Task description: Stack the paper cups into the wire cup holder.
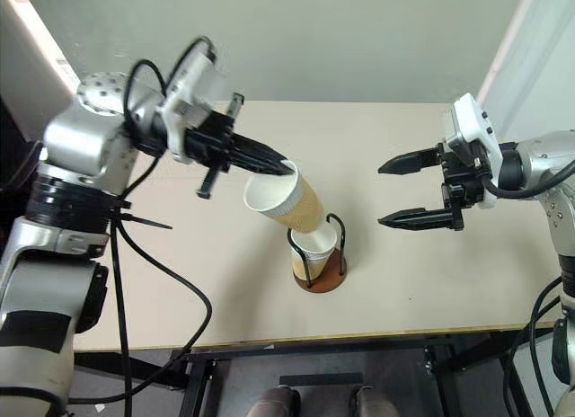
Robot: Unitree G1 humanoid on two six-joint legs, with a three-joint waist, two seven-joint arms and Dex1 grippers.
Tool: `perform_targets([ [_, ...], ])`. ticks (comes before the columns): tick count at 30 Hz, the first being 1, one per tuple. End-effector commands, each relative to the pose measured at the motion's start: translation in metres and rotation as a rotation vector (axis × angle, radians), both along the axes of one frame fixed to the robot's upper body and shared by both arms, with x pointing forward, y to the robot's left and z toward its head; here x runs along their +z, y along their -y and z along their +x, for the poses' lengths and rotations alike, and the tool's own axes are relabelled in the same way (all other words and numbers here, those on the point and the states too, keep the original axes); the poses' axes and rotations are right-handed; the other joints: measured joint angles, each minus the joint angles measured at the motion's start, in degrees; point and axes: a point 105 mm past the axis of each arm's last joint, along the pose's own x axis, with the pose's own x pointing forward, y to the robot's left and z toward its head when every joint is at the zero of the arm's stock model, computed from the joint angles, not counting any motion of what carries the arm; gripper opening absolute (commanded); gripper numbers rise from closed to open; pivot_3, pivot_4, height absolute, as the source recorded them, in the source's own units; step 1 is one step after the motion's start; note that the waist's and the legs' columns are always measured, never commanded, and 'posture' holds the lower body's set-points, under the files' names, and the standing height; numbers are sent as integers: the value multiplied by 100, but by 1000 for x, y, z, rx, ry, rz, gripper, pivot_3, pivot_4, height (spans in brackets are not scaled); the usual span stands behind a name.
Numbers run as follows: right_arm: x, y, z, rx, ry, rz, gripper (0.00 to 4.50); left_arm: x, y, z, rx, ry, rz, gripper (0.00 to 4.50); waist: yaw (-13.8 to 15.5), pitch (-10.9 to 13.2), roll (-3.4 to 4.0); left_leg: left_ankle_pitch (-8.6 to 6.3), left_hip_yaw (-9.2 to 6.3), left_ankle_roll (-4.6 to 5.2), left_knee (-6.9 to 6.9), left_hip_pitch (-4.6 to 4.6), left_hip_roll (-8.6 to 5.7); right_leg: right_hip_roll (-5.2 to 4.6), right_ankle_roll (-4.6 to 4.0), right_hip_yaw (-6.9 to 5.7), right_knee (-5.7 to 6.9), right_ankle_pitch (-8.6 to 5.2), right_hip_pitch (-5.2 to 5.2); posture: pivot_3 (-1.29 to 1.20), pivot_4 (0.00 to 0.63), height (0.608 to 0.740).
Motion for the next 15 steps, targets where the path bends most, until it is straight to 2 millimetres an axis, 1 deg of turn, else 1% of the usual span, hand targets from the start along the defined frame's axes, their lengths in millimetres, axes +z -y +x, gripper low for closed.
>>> perform_targets([
  [1,12,3,-8,-29,53,21,4500,6,9,-4,-82,47,28,20,1,0,0,-2,0,3,8,-6,0,0,6,0,-1,-2,0,0,150,740],
  [6,11,2,-13,-41,39,39,4500,-6,19,-5,-127,9,41,20,-3,0,1,-13,9,20,65,-35,-1,1,44,3,4,-23,0,0,150,740],
  [9,10,1,-13,-55,40,39,4500,-14,19,-4,-127,2,73,20,7,0,1,-27,10,37,79,-48,-3,-1,56,4,-5,-23,-1,0,150,740],
  [12,10,1,-14,-57,39,39,4500,-25,17,3,-100,0,113,20,31,0,1,-34,15,44,83,-49,-7,-6,63,7,-6,-25,-1,0,150,740],
  [15,9,1,-15,-58,37,39,4500,-33,18,4,-105,-7,132,20,57,0,1,-35,15,46,84,-50,-8,-8,65,7,-5,-26,-1,0,150,740],
])
